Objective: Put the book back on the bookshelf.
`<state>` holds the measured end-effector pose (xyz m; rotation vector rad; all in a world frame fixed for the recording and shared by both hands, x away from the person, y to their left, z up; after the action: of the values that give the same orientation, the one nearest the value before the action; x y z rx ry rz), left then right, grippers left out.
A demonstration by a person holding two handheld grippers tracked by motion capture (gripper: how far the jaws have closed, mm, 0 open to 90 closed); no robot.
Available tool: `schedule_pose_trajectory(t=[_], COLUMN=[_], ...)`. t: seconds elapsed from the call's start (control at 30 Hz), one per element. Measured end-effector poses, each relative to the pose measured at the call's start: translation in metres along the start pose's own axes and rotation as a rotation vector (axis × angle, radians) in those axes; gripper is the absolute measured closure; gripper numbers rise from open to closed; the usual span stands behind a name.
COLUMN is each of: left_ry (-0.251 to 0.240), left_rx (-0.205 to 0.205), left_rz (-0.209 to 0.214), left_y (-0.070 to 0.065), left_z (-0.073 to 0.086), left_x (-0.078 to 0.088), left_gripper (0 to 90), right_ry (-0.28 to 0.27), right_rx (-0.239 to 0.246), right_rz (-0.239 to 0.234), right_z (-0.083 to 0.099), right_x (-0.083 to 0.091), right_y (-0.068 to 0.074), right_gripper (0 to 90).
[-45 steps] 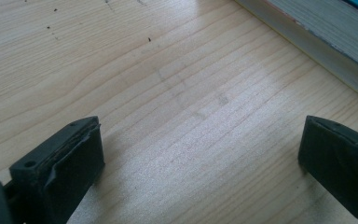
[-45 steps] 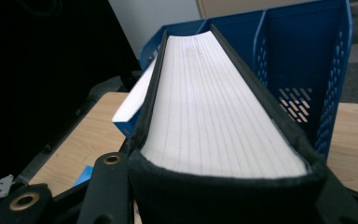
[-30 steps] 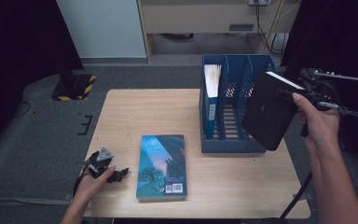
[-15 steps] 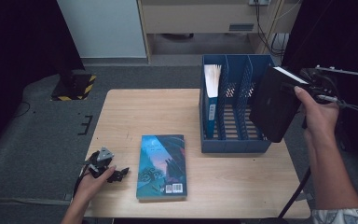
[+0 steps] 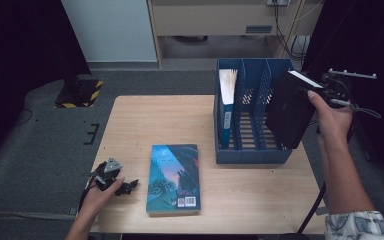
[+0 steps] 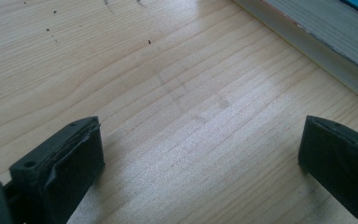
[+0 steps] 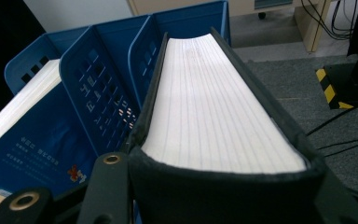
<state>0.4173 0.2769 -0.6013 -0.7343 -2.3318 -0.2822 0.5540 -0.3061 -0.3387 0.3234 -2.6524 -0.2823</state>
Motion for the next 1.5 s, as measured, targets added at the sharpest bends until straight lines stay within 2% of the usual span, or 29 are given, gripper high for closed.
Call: schedule_pose_trajectory(t=[0.2,0.43,0.9,1.23,1.5], left_ry=[-0.004,-0.004,-0.001,-0.002,0.000], left_rx=[0.006,0.006,0.004,0.004,0.000], left_rz=[0.000,-0.001,-0.001,-0.001,0.000], left_y=[0.000,0.000,0.000,0.000,0.000], left_z=[0.000,0.000,0.000,0.000,0.000], left_x=[0.000,0.000,0.000,0.000,0.000], left_gripper=[0.0,0.0,0.0,0.0,0.0], right_ry=[0.013,0.025,0.027,0.026,0.026], right_rx=[0.011,0.035,0.042,0.031,0.016], right_rz=[0.001,0.022,0.061,0.079,0.094], right_z=[0.003,0.008,0.016,0.022,0.026], right_x=[-0.011,-0.029,-0.056,-0.068,-0.071], right_y=[0.006,0.009,0.008,0.004,0.004], right_gripper=[53.2,53.2,53.2,53.2,53.2])
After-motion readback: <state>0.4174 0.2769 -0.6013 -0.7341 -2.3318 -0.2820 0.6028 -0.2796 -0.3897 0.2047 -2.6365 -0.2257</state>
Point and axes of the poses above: each handheld gripper's, and its own axes: x roughly backward along the jaws, z roughly out of its underside, y roughly to its left, the point moved 9 cm from there along -x, roughly forward along the jaws, and after that the axes turned 5 degrees about -y, right-handed, at the moved point
